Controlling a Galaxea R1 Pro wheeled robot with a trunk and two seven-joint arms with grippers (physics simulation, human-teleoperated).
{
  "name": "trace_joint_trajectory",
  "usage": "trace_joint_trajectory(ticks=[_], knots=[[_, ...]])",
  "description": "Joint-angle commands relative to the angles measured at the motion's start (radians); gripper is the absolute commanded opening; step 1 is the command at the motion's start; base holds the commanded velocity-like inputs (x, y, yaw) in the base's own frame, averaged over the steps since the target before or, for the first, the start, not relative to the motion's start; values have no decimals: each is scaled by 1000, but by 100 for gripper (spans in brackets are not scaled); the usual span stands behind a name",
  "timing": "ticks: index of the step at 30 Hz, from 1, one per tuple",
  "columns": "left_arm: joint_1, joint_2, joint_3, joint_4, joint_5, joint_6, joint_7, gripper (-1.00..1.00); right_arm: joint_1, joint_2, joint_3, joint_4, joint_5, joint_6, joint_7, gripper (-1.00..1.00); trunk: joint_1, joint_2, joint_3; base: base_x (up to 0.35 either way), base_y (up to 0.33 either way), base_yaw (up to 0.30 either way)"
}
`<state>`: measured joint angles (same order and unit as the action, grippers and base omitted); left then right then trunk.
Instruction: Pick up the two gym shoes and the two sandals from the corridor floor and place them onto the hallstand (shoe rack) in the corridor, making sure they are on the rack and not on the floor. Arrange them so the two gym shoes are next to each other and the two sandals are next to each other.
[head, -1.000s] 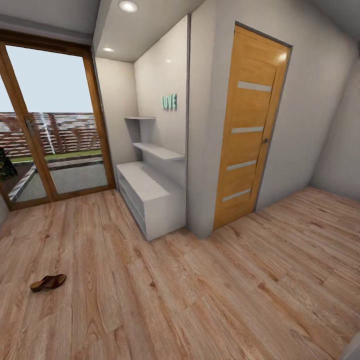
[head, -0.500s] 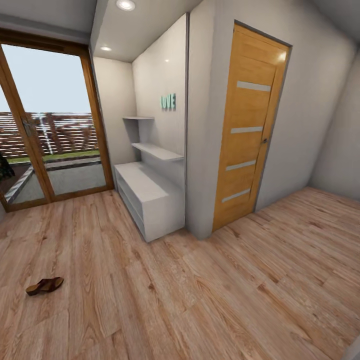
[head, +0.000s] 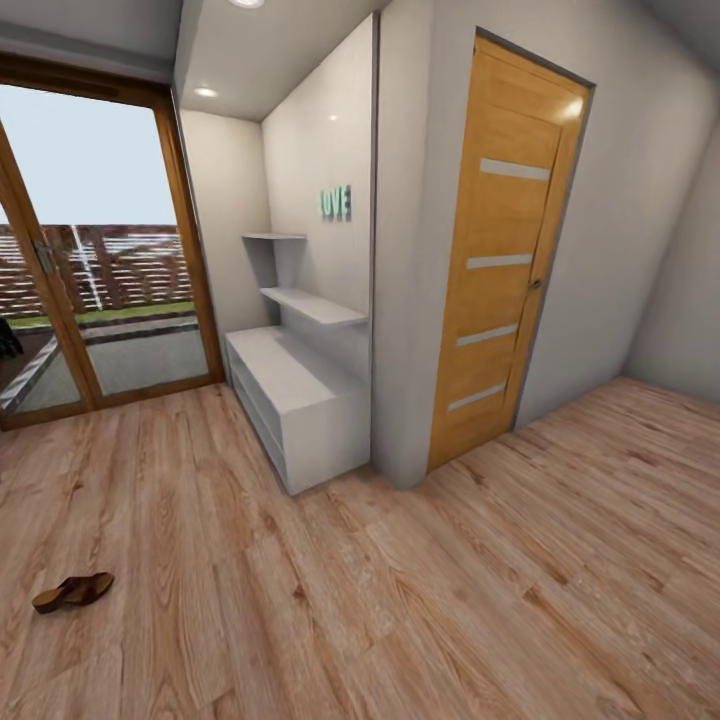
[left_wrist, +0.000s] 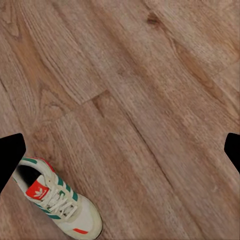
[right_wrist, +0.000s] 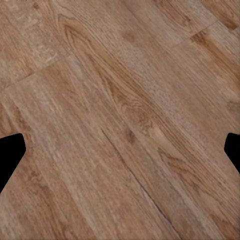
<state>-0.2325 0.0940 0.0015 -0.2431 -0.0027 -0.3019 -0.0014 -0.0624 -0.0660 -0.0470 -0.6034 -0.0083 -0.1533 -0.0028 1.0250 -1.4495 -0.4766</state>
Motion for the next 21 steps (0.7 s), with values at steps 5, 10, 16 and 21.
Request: trace_joint_trajectory(ticks=[5,10,16,21], knots=[[-1,1,0,1,0,-3,0,100,-1,0,-1,1,-1,-3,0,100,0,-1,-1,34,0,0],[-1,0,0,1,0,-3,0,100,-1,0,-1,1,-1,-3,0,100,0,-1,-1,120,0,0],[-1,0,0,1,0,-3,0,100,-1,0,-1,1,-1,-3,0,100,0,-1,-1,242,0,0],[-1,-1,0,1,0,-3,0,100,-1,0,-1,0,-1,-3,0,100,0,-1,-1,232,0,0]])
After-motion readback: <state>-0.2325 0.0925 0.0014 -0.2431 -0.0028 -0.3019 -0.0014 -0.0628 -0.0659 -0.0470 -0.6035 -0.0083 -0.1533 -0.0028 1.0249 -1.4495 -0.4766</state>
